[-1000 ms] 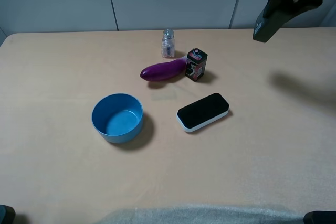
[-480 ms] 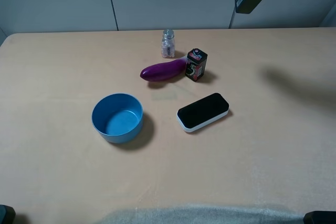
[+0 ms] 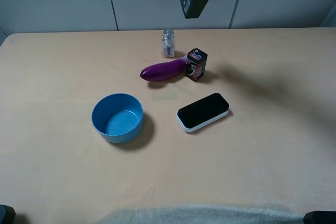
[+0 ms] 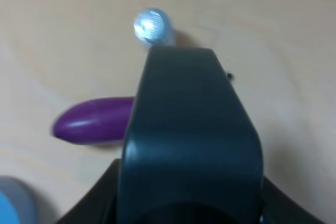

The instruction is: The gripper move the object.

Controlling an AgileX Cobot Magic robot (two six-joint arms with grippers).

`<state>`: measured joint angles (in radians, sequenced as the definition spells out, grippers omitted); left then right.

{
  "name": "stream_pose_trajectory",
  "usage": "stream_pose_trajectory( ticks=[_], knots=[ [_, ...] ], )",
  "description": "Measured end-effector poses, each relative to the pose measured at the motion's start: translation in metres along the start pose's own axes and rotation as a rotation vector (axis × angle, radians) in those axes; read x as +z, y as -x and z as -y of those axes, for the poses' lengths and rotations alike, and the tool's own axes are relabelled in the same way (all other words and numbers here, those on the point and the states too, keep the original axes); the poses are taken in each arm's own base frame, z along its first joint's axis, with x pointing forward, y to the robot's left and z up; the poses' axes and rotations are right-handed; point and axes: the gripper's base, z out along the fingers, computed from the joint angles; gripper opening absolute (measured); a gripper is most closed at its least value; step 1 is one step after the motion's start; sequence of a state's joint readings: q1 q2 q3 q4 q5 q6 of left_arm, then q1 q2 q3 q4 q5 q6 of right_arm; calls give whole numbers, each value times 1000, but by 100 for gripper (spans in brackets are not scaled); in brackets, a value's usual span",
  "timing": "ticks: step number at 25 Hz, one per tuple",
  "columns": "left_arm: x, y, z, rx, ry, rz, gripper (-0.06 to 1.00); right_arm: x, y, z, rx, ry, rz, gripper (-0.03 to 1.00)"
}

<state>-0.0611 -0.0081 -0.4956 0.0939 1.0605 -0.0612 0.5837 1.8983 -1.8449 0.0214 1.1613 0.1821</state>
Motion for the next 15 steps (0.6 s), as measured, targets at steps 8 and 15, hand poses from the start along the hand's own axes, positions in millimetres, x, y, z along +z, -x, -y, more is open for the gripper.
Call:
stream_pose_trajectory(
  ticks=[8,15],
  knots=[
    [0,0,0,0,0,0,73,24,23,-42,-132,64,-11,30],
    [0,0,0,0,0,0,73,48,24,-52,-198,141,-54,30]
  ],
)
